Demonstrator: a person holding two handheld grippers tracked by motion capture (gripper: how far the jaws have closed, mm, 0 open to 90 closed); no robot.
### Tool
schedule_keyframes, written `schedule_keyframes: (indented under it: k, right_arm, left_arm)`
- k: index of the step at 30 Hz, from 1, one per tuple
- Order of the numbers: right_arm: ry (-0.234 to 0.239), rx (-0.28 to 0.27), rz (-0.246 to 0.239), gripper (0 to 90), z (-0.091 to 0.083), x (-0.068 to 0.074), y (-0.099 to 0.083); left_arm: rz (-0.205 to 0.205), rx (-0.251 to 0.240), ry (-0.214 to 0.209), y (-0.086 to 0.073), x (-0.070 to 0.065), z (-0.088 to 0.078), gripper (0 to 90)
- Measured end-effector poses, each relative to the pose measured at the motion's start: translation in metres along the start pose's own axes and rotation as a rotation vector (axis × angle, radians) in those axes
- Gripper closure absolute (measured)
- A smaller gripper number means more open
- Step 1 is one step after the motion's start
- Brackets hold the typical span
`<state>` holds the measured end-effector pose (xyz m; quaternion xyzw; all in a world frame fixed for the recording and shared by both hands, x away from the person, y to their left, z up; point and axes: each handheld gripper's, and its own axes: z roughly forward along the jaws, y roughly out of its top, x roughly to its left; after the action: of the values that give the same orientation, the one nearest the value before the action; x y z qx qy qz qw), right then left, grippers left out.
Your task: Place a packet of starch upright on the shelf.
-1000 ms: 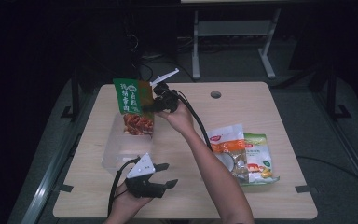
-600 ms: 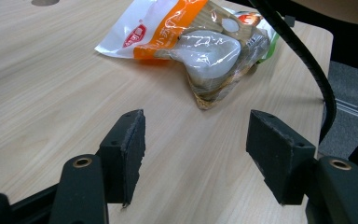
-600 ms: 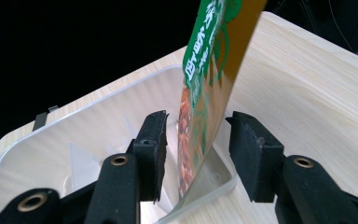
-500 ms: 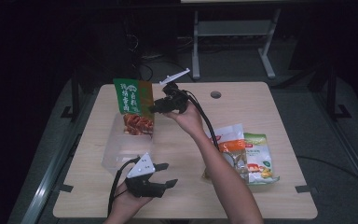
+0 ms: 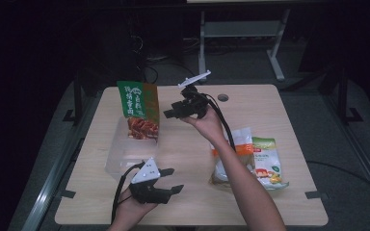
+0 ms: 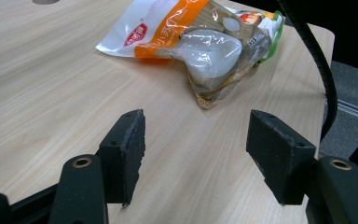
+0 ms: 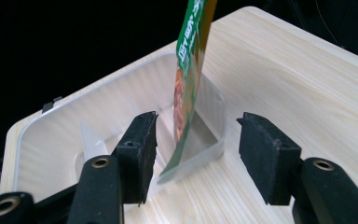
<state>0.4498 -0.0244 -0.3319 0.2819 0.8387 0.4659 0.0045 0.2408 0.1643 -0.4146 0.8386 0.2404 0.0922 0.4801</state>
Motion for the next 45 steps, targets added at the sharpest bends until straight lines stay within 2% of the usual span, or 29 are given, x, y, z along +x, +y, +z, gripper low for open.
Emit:
schedule_keyframes:
  k: [8, 12, 19, 26, 27, 28, 33, 35, 38, 43, 45]
  right_arm:
    - [-0.014, 0.009, 0.005, 41.1, -0.02, -0.001, -0.01]
    - [-0.024, 0.032, 0.013, 40.0, -0.029, -0.003, -0.02]
    - [-0.036, 0.039, 0.019, 38.2, -0.04, -0.004, -0.03]
    - [-0.064, 0.07, 0.025, 35.9, -0.055, -0.005, -0.039]
    - [-0.065, 0.065, 0.025, 36.0, -0.058, -0.005, -0.041]
    - [-0.067, 0.067, 0.033, 35.8, -0.063, -0.005, -0.045]
    - [-0.074, 0.076, 0.051, 34.2, -0.073, -0.006, -0.055]
    - [-0.09, 0.067, 0.056, 34.2, -0.08, -0.005, -0.061]
    - [-0.108, 0.091, 0.074, 33.5, -0.091, -0.007, -0.071]
    - [-0.129, 0.092, 0.094, 33.5, -0.102, -0.009, -0.081]
    - [-0.144, 0.107, 0.112, 33.5, -0.108, -0.011, -0.092]
  left_arm:
    - [-0.005, 0.004, 0.0, -0.001, 0.0, 0.001, 36.8]
    - [0.001, 0.005, 0.004, -0.001, 0.0, 0.0, 36.3]
    - [-0.005, 0.003, 0.006, -0.001, 0.0, 0.0, 36.2]
    - [0.003, 0.004, 0.009, -0.001, -0.001, 0.001, 35.9]
    - [0.016, 0.005, 0.011, -0.001, 0.0, 0.001, 35.7]
    - [0.003, 0.006, 0.009, -0.001, -0.001, 0.001, 35.4]
    - [0.012, 0.012, 0.015, -0.001, -0.001, 0.001, 35.3]
    - [0.013, 0.021, 0.012, -0.001, 0.0, 0.002, 34.7]
    - [0.017, 0.014, 0.011, -0.002, -0.001, 0.003, 34.7]
    - [0.007, 0.019, 0.011, -0.002, -0.001, 0.003, 34.6]
    - [0.011, 0.019, 0.011, -0.002, -0.001, 0.002, 34.5]
